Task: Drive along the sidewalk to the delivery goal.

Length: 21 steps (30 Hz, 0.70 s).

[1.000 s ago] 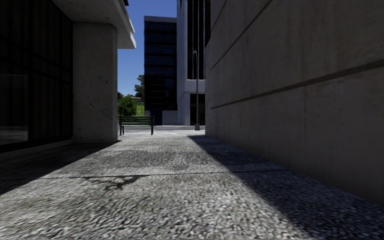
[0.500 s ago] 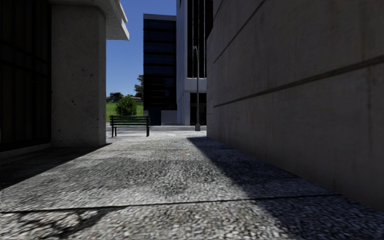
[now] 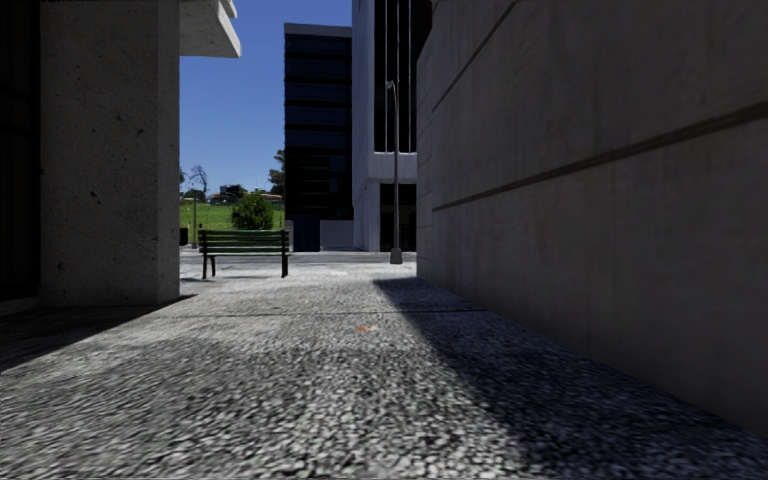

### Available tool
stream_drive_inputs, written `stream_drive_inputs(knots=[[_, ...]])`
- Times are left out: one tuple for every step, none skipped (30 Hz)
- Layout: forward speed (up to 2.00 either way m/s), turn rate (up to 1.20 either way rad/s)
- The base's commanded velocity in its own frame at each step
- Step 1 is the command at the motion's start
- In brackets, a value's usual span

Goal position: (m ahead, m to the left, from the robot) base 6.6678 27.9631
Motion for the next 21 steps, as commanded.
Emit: stream_drive_inputs(knots=[[2.0, 0.0], [2.0, 0.0], [2.0, 0.0], [2.0, 0.0], [2.0, 0.0], [2.0, 0.0], [2.0, 0.0], [2.0, 0.04], [2.0, 0.04], [2.0, 0.05], [2.0, 0.05], [2.0, 0.05], [2.0, 0.05], [2.0, 0.05], [2.0, 0.05], [2.0, 0.06], [2.0, 0.06], [2.0, 0.06], [2.0, 0.07], [2.0, 0.09], [2.0, 0.13]])
